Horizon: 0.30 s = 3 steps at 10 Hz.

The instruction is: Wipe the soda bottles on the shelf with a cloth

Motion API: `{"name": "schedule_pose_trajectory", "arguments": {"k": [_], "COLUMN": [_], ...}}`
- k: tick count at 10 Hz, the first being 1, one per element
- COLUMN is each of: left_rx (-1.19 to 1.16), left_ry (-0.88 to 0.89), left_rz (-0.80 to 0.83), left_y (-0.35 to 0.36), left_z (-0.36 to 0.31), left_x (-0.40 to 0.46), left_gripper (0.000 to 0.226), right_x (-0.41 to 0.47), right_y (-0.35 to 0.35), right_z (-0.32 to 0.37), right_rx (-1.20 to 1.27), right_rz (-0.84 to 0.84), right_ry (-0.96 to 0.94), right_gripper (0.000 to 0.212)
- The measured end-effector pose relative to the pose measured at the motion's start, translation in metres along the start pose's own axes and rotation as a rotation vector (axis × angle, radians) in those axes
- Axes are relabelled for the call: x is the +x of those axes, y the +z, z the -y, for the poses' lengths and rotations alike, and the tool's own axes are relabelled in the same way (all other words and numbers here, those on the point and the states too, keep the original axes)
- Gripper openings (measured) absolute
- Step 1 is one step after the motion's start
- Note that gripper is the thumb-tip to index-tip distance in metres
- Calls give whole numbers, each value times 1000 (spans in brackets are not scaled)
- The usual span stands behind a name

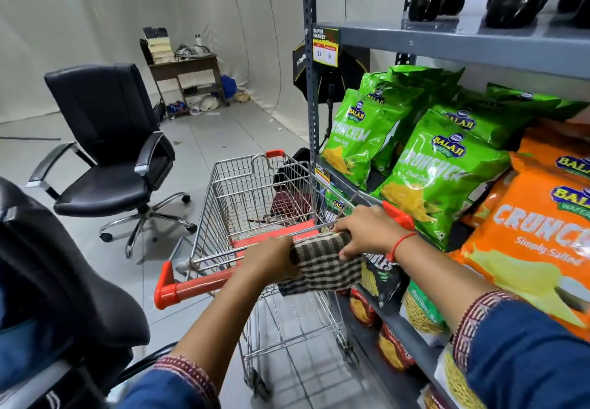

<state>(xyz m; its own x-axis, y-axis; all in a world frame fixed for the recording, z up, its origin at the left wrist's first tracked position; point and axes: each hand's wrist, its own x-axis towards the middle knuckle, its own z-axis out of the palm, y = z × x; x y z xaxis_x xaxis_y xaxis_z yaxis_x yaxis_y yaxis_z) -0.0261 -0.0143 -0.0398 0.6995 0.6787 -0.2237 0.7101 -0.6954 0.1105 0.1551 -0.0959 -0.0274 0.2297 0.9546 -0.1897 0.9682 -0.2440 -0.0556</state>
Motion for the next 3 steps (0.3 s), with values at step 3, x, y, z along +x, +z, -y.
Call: {"name": "schedule_pose_trajectory", "arguments": {"k": [3], "left_rx": [56], "left_ry": [-3], "left_rz": [34], "left_y": [-3], "left_z": [-6], "left_x": [-2], "left_gripper": [48], "right_x": [-13], "right_y": [11], "right_z": [4], "right_rx": [44], "right_rz": [-108], "right_ry": [-4], "right_gripper": [42]}}
